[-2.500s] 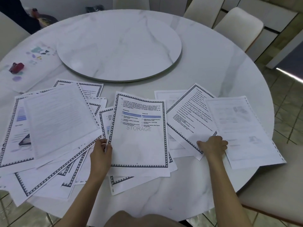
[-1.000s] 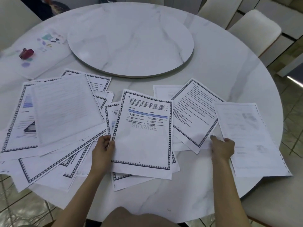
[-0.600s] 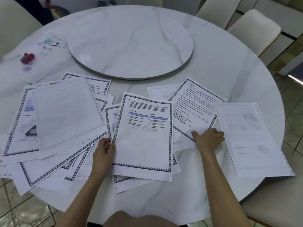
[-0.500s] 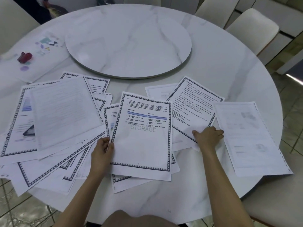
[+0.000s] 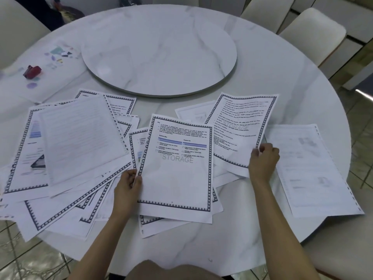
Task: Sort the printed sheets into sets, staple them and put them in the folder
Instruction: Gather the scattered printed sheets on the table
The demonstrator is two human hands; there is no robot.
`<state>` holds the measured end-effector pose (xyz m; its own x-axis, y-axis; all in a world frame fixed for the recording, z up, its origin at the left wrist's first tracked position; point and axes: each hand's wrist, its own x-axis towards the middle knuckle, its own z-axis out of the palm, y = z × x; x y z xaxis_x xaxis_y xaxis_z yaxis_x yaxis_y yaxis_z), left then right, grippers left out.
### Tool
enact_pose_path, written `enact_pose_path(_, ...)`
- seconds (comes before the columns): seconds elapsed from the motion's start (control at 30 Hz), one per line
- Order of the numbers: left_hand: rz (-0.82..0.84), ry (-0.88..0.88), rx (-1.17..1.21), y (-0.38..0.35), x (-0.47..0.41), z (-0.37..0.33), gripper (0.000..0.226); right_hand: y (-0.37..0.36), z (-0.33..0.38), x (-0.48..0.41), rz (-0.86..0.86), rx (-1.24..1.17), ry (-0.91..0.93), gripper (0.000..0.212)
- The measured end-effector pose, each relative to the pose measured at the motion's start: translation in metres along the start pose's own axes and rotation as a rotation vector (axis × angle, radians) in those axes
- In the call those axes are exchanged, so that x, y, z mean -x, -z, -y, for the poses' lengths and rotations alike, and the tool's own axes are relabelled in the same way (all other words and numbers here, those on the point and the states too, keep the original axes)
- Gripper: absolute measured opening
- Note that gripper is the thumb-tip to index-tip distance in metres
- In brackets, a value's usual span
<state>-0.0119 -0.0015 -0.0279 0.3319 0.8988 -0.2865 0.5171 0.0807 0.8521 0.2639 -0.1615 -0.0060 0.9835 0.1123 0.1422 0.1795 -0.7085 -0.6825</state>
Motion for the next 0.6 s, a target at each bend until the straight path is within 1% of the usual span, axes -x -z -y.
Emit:
enact_pose_path(0.07, 0.003, -0.005, 0.006, 0.0, 0.0, 0.001, 0.016, 0.013, 0.005, -0.004, -0.025, -0.106, 0.071, 0.013)
enact_pose_path(0.17, 0.0, -0.001, 0.005, 0.0, 0.0, 0.001, 0.019, 0.035, 0.015, -0.01, -0.116, -0.221, 0.113, 0.017)
enact_pose_path(0.27, 0.001, -0.002, 0.001, 0.0, 0.0, 0.001, 0.025, 0.055, 0.021, -0.013, -0.256, -0.33, 0.105, 0.021)
enact_pose_path(0.33, 0.004, -0.003, 0.002, 0.0, 0.0, 0.001, 0.025, 0.065, 0.023, -0.013, -0.327, -0.404, 0.061, 0.022)
enact_pose_path(0.4, 0.005, -0.001, 0.002, 0.001, 0.0, 0.0, 0.026, 0.07, 0.027, -0.008, -0.325, -0.51, -0.009, 0.018)
enact_pose_path(0.47, 0.005, -0.008, 0.003, 0.001, 0.001, -0.001, 0.026, 0.07, 0.029, 0.001, -0.284, -0.612, -0.057, 0.014)
enact_pose_path(0.57, 0.008, -0.009, 0.003, 0.001, 0.002, -0.003, 0.026, 0.061, 0.029, 0.02, -0.232, -0.634, -0.095, 0.014)
enact_pose_path(0.6, 0.01, -0.005, 0.003, 0.001, 0.002, -0.003, 0.027, 0.056, 0.027, 0.027, -0.185, -0.634, -0.102, 0.013)
